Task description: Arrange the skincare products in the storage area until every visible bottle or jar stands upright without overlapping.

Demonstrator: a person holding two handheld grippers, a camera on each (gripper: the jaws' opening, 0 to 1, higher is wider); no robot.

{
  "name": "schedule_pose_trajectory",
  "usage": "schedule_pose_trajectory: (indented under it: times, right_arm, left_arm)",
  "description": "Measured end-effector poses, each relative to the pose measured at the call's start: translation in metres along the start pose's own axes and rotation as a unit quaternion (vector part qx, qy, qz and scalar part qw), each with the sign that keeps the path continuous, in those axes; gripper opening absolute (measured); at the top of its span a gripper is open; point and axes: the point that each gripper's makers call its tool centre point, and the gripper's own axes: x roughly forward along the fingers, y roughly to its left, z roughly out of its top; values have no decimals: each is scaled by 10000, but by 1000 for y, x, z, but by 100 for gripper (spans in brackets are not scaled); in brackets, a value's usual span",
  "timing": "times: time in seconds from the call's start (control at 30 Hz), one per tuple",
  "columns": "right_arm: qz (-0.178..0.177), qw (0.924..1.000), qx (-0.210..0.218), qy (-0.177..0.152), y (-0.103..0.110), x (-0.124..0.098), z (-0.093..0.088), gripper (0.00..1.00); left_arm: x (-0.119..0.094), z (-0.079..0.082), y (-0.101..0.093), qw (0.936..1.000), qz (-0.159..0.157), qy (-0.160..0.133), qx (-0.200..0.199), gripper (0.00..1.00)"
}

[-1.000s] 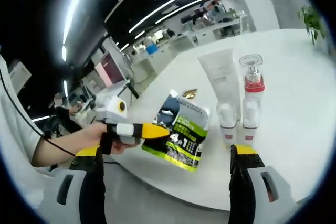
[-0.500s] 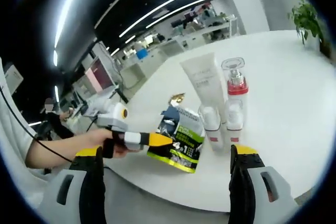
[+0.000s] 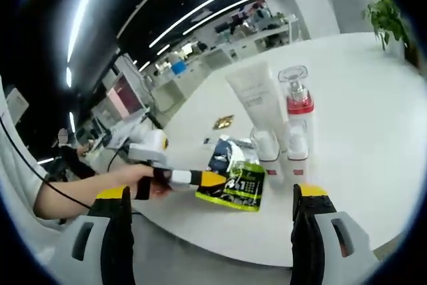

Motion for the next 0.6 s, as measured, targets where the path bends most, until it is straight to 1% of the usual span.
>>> schedule_pose_trajectory:
  times: [0.13, 0.23, 0.37, 0.53, 0.6]
  right_arm:
    - [-2, 10000, 38, -3, 0, 0, 0, 100]
    - [-4, 10000, 37, 6, 0, 0, 0, 99]
    - [4, 10000, 5, 40, 1, 1, -1, 100]
    - [0, 10000, 1, 42, 1, 1, -1, 100]
    - [-4, 10000, 3, 43, 1, 1, -2, 100]
  left_arm:
    - [3, 2, 10, 9976, 231, 193, 620, 3]
    - [6, 5, 17, 9947, 350, 267, 932, 5]
    - [8, 5, 16, 9893, 513, 345, 1324, 6]
    - [6, 5, 9, 9850, 617, 322, 1577, 9]
    - [3, 6, 15, 9835, 685, 342, 1641, 10]
